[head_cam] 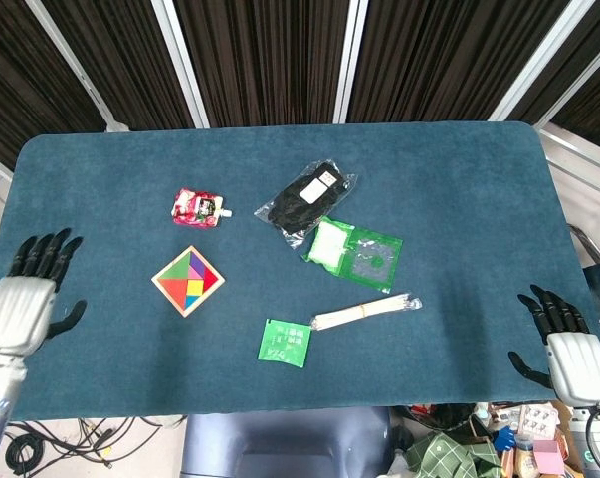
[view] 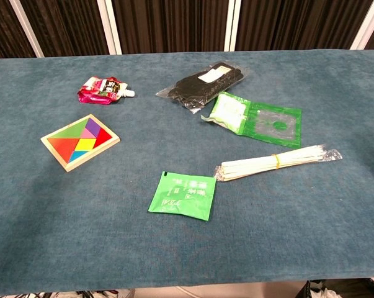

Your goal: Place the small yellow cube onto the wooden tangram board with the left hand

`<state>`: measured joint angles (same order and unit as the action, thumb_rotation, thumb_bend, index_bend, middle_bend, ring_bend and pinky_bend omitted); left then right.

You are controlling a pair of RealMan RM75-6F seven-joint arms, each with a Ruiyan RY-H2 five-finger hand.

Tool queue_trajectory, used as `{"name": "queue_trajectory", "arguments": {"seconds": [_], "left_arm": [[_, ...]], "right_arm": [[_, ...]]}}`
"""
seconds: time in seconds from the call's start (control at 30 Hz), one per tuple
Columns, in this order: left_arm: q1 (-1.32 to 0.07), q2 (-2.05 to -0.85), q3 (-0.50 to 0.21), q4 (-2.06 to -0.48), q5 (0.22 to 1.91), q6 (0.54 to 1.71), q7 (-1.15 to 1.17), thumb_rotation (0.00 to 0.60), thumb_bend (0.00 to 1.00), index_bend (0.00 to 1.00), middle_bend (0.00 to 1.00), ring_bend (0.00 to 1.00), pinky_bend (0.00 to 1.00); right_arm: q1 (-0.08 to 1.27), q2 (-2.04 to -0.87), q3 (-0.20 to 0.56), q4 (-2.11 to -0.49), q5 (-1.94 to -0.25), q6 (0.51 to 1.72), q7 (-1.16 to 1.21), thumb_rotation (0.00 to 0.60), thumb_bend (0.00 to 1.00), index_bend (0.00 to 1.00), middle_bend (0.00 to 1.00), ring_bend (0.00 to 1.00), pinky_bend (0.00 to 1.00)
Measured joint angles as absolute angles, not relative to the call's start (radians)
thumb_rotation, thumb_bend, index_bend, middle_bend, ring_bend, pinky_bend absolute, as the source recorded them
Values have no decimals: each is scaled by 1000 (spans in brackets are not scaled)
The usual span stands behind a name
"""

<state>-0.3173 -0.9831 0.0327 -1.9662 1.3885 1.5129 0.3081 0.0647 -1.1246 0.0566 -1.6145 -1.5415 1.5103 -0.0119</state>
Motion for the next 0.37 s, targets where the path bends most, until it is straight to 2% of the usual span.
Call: {"name": "queue_trajectory", "arguments": {"seconds": [0.13,0.37], "left_arm": [[-235,-952,90,-1946,1440,1571,239,600,303,43,0,0,0],[-185,-948,103,-1877,1457,1588,109,600,304,42,0,0,0]], "right_arm": [[65,-1128,55,-1612,-1547,1513,-10,600,168,147,46,75,129],[69,-1135,60,-1613,-1542,1511,-7,600,168,147,46,75,129]]}}
